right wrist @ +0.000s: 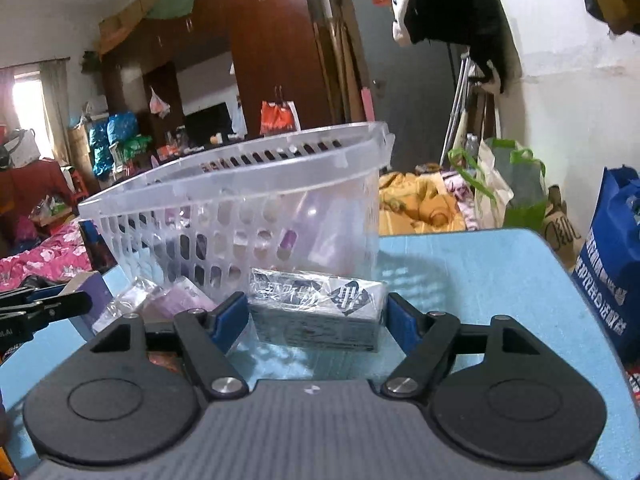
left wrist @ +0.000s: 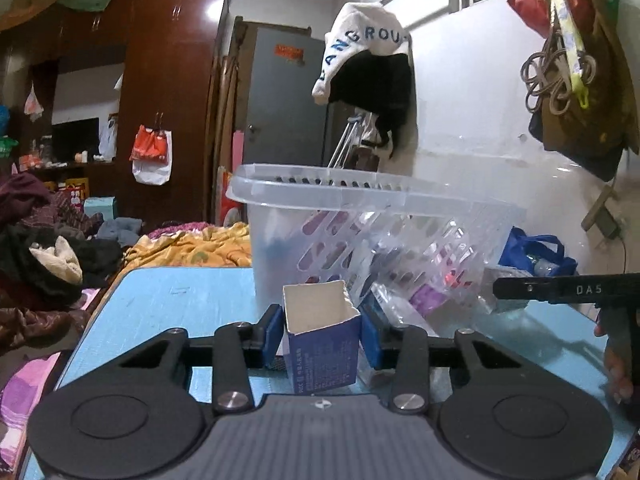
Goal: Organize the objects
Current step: 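Grasp the open blue carton with the left gripper while the right grasps a silver foil box, then carry both items over the basket and open both grippers to release them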
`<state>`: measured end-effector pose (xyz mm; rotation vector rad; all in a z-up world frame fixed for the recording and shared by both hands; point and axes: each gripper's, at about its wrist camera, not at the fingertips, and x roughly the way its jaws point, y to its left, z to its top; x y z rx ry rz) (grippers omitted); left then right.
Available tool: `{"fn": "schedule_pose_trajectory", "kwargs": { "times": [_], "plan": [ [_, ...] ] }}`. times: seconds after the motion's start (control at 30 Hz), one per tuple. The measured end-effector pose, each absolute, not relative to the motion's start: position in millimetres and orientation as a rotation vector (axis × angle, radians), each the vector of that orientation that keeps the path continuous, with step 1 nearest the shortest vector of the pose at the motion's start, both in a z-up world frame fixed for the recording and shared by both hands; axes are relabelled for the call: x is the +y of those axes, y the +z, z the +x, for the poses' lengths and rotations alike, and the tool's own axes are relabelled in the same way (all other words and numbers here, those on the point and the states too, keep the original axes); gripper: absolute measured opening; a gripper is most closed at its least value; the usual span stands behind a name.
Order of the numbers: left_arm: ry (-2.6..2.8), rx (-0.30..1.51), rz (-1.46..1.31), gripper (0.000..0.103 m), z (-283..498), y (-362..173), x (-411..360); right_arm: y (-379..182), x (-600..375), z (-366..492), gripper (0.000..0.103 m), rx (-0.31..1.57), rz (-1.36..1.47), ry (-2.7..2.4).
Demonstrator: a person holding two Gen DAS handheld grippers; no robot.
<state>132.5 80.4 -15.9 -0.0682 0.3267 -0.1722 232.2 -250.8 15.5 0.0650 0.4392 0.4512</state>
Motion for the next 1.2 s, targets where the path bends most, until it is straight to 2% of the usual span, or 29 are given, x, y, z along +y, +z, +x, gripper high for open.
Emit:
{"fn": "schedule_pose_trajectory", "kwargs": {
  "times": [0.97,1.2],
  "plan": [
    [-0.181,0.199,-0.062,0.045,113,-15,82,20,-240,206,0.077,0.279,0.009,0.441],
    [-0.179,0.139,-0.137,0.045,92,11,91,30,-253,174,0.077,0.2,0.07,0.503]
  ]
}}
